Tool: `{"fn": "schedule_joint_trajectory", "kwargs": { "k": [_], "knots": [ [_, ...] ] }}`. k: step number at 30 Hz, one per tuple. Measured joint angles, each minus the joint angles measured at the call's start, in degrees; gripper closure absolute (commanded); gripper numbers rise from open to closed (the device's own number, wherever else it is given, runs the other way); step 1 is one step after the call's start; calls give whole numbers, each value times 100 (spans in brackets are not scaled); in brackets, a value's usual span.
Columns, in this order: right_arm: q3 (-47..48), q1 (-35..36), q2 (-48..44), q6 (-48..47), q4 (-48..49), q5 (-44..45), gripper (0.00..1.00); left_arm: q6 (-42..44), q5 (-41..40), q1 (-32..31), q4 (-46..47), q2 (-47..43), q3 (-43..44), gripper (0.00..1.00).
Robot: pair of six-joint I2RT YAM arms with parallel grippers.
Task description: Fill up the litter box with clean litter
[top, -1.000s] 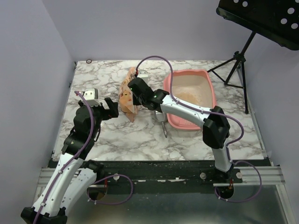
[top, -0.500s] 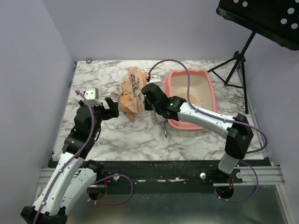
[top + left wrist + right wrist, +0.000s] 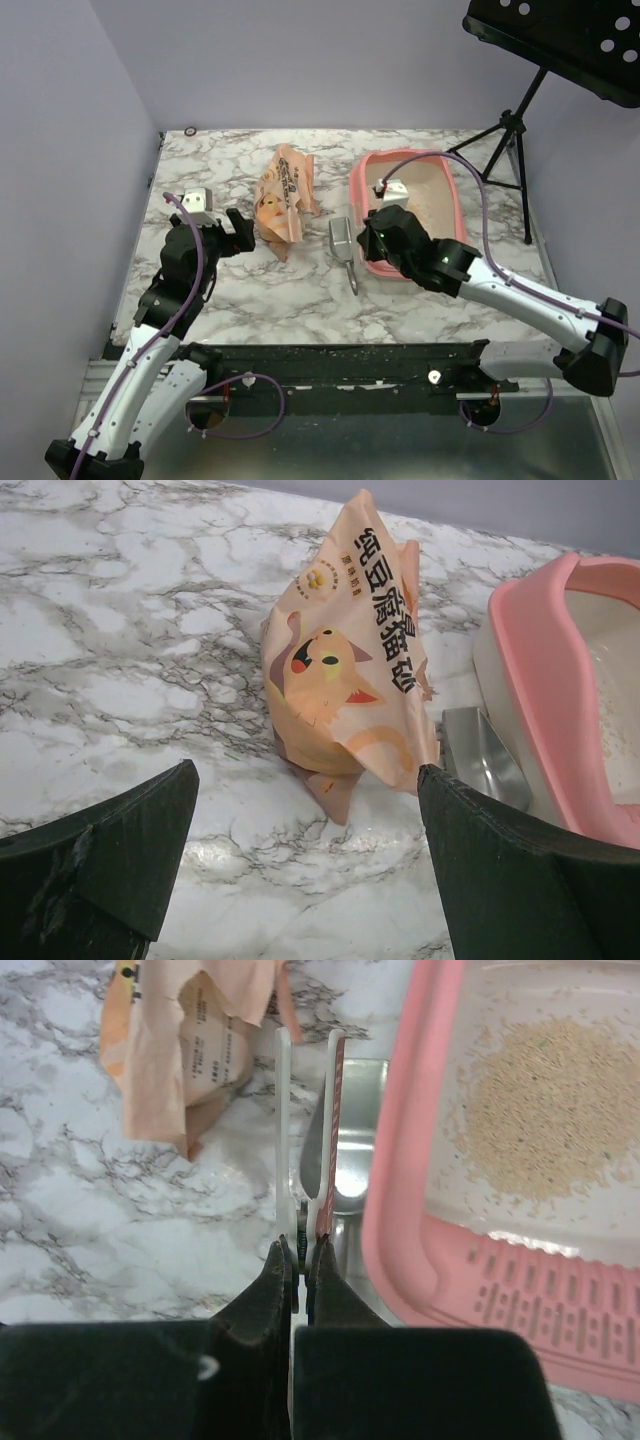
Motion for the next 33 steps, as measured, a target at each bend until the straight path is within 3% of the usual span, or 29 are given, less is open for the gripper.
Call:
{"fn": "schedule_joint_trajectory", "kwargs": {
  "k": [13, 24, 33],
  "knots": [
    [-1827, -1613, -2306, 1421, -1106, 560, 100, 0, 129, 26, 2, -7, 0, 1],
    [-1928, -2988, -2894, 1825, -1696, 811, 99, 0, 212, 24, 2, -59, 0, 1],
    [-1847, -4750, -2979, 1530, -1799, 977, 100, 0, 269, 24, 2, -76, 0, 1]
  ]
}}
